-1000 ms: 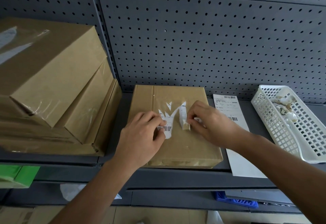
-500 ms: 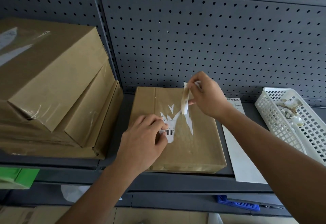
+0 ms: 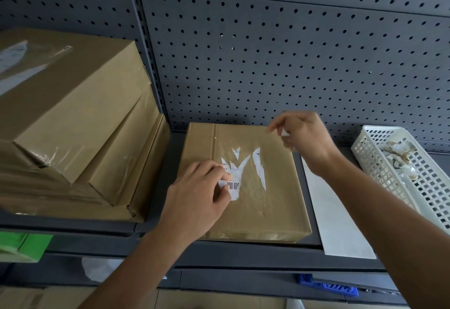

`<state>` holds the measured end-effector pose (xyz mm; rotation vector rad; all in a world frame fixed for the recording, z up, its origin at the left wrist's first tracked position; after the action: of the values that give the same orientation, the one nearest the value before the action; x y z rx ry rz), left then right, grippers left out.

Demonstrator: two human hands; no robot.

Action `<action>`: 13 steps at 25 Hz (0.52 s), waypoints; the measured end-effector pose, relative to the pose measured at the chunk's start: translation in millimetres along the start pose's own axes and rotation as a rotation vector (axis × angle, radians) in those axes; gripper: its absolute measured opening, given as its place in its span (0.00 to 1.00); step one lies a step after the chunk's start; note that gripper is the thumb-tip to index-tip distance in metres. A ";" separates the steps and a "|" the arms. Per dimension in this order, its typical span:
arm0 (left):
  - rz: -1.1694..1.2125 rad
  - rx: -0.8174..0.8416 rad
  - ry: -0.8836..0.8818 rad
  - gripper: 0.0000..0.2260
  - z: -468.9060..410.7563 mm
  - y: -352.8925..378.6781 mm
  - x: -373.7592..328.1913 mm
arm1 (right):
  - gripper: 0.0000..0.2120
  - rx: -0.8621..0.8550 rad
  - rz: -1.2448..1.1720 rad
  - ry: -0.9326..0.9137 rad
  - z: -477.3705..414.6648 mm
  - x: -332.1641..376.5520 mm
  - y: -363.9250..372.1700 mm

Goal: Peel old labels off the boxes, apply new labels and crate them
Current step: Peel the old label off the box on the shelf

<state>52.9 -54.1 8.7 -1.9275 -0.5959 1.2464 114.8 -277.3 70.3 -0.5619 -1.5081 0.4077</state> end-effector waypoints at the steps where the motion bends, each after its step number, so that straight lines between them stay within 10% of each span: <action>1: 0.003 -0.001 -0.002 0.08 0.1 0.0 0.1 | 0.20 0.028 0.056 0.017 4.4 -5.7 5.3; 13: 0.012 0.006 0.001 0.10 0.9 0.5 -0.2 | 0.19 0.017 0.351 0.089 5.4 -21.7 27.6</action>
<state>52.0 -54.2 8.2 -1.9292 -0.5805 1.2527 111.1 -267.0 36.5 -0.8244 -1.3202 0.6568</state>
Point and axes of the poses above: each hand's wrist, its own z-axis away from the middle knuckle, its own y-axis out of the palm, x = y × z, the point moved 5 cm from there along -z, towards the middle knuckle, and after that the axes turned 11 degrees about z, right-handed, at the moved point
